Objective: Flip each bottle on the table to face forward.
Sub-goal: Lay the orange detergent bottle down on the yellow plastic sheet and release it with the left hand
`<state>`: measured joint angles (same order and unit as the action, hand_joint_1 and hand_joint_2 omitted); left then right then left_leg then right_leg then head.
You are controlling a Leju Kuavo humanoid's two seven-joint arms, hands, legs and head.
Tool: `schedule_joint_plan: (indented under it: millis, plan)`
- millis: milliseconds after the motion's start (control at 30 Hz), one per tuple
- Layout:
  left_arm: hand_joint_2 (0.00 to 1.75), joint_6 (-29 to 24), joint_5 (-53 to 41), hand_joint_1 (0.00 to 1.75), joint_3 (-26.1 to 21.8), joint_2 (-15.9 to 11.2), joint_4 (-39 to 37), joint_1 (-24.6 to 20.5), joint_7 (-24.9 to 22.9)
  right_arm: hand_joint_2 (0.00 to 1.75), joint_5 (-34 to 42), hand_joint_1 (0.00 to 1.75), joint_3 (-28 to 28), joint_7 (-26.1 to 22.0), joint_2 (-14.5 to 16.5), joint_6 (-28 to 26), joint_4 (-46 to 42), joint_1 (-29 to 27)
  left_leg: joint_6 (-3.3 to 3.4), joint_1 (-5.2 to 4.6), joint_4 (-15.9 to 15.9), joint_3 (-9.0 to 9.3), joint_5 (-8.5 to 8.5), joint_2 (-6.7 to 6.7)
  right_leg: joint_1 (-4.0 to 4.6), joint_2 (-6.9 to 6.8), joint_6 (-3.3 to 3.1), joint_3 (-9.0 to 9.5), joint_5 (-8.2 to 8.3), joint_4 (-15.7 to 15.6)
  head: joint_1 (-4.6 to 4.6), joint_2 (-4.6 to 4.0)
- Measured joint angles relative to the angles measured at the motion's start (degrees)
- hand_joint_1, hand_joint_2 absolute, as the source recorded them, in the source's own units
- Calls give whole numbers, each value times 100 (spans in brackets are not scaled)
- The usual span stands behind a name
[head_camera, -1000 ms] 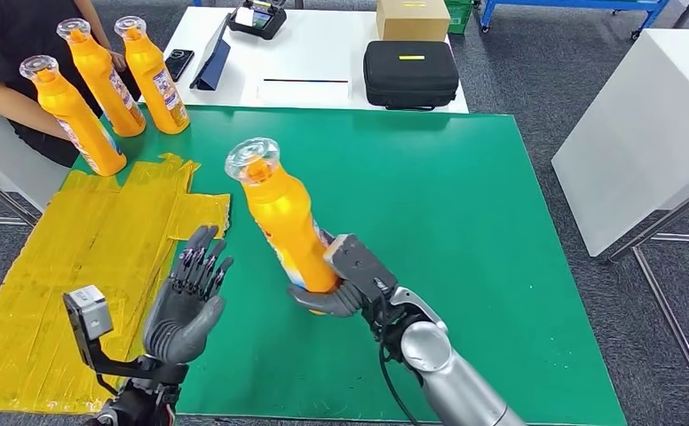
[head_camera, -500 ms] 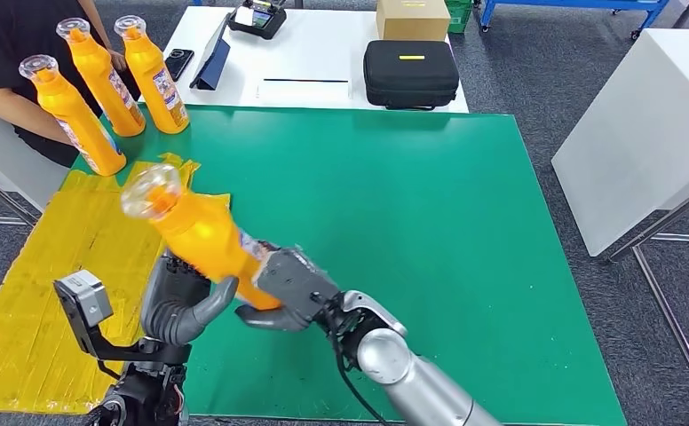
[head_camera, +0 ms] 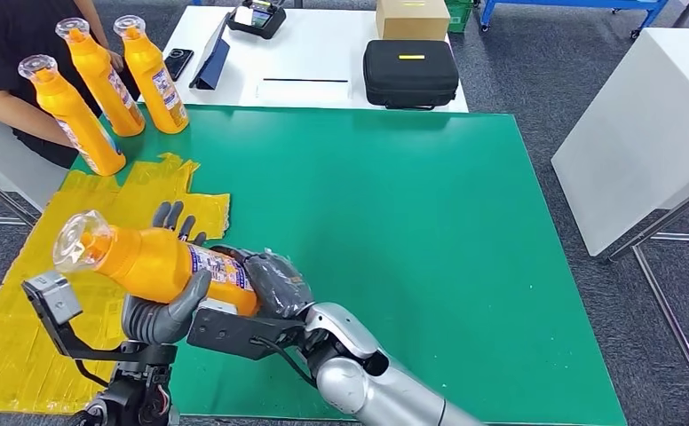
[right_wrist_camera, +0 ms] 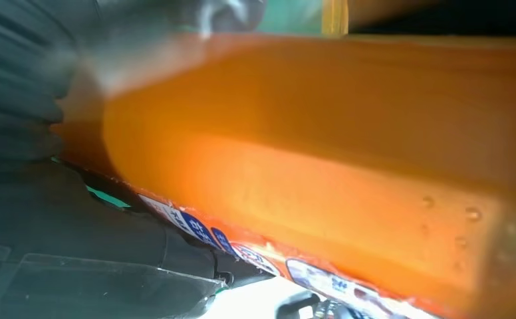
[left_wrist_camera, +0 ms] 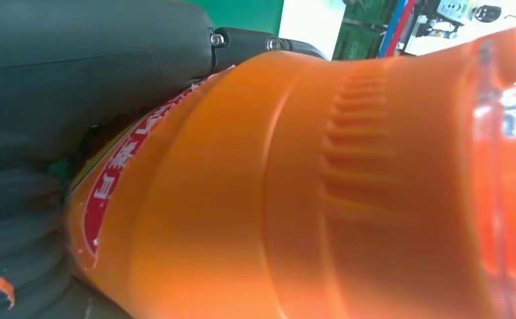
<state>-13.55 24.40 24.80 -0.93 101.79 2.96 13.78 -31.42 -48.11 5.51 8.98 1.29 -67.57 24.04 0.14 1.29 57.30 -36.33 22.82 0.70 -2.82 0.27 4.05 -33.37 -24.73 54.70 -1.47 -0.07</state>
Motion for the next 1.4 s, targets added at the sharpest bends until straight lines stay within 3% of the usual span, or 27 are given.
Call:
schedule_joint_plan:
  millis: [133, 167, 267, 300, 500, 633, 767, 900, 1033, 1167, 1400]
  plan:
    - [175, -2, 18, 0, -41, 13, 2, 4, -1, 175, 44, 175, -94, -68, 0, 7, 111, 134, 0, 0, 0, 0, -1, -1, 0, 0, 0, 0, 0, 0, 1, 0]
    - [175, -2, 19, 9, -51, 16, 2, 6, -2, 175, 54, 175, -114, -77, 1, 7, 138, 160, 0, 0, 0, 0, -1, -1, 0, 0, 0, 0, 0, 0, 1, 0]
    - [175, -3, 20, 140, -68, 23, 2, 13, -3, 175, 70, 175, -149, -87, 2, 7, 194, 211, 0, 0, 0, 0, -1, -1, 0, 0, 0, 0, 0, 1, 1, 0]
    - [175, -4, 20, 175, -72, 23, 2, 18, -3, 175, 78, 175, -160, -91, 2, 7, 210, 224, 0, 0, 0, 0, -1, -1, 0, 0, 0, 0, 0, 1, 0, 0]
    - [175, -19, 21, 175, -152, 23, 30, 127, 62, 175, 171, 175, -239, -116, 0, -14, 288, 270, 0, 0, 0, 0, 0, 0, 0, 1, 0, -4, 0, 0, 0, 0]
    - [175, -18, 17, 175, -193, 36, 62, 208, 112, 175, 192, 3, -278, -135, -8, -44, 320, 268, -1, 0, 0, -1, 0, 1, 0, 1, 0, -5, 0, 0, 1, 0]
    - [175, -41, -23, 175, -250, 73, 122, 286, 123, 175, 212, 0, -327, -52, -33, -163, 348, 220, 0, 0, 0, -1, 0, 0, 0, 1, 0, -5, 0, 0, 0, 0]
    - [175, -78, -83, 175, -321, 115, 204, 369, 127, 0, 350, 0, -287, 66, -89, -413, 367, 83, 0, 0, 0, -1, 0, 0, 0, 0, 0, -5, 0, 0, 1, 0]
    - [175, -244, -580, 175, -416, 153, 292, 379, 238, 0, 391, 0, -89, 169, -145, -601, 368, -108, 0, 0, 0, -3, 0, 1, 0, 0, 0, -6, 0, 0, 0, 0]
    - [175, -764, -2077, 175, -687, 209, 396, 375, 413, 0, 360, 0, 387, 91, -260, -669, 310, -322, 0, 0, 0, -3, 0, -2, 0, -2, 0, -4, 0, -1, 1, 0]
    - [175, -1617, -4818, 175, -1375, 214, 305, 484, 280, 0, 373, 0, 1401, -147, -637, -608, -526, -965, 0, -2, 1, -5, 1, -4, -1, -4, 0, -6, 0, -2, 1, 0]
